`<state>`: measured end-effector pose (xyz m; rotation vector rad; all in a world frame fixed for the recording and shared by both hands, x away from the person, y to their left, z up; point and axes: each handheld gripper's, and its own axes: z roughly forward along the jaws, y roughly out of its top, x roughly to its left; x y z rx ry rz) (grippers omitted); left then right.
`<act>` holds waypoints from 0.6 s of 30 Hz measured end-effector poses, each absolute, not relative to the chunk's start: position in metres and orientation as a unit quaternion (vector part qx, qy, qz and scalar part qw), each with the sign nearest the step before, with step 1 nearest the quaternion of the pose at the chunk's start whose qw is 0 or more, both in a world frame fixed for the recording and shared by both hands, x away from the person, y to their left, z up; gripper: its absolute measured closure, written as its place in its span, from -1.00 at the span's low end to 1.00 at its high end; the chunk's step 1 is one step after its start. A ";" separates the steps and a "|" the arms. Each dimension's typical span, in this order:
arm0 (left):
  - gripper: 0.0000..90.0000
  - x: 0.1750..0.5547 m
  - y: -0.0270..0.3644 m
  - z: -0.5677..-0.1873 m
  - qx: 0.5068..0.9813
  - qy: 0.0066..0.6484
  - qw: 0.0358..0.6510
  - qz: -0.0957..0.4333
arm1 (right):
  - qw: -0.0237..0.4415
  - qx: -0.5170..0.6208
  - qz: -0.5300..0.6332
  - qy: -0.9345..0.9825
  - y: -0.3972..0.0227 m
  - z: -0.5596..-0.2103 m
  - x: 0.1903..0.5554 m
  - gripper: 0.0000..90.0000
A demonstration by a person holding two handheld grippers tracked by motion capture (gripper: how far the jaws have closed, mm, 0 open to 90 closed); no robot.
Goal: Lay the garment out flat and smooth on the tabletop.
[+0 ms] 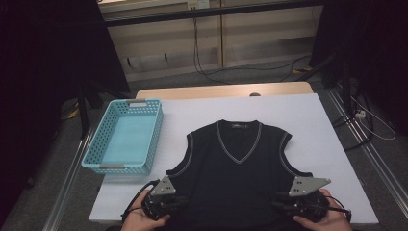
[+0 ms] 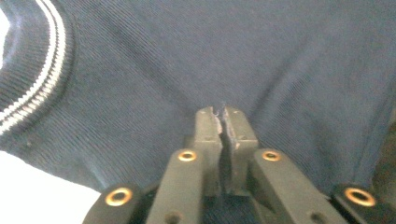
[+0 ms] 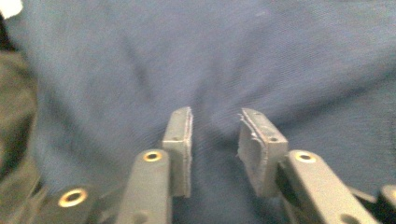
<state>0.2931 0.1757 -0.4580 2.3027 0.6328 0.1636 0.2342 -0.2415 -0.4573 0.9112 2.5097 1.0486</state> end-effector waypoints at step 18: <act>0.79 0.339 0.153 -0.464 0.895 0.251 0.350 0.116 | 0.183 0.379 0.332 0.844 -0.264 -0.469 0.291 0.20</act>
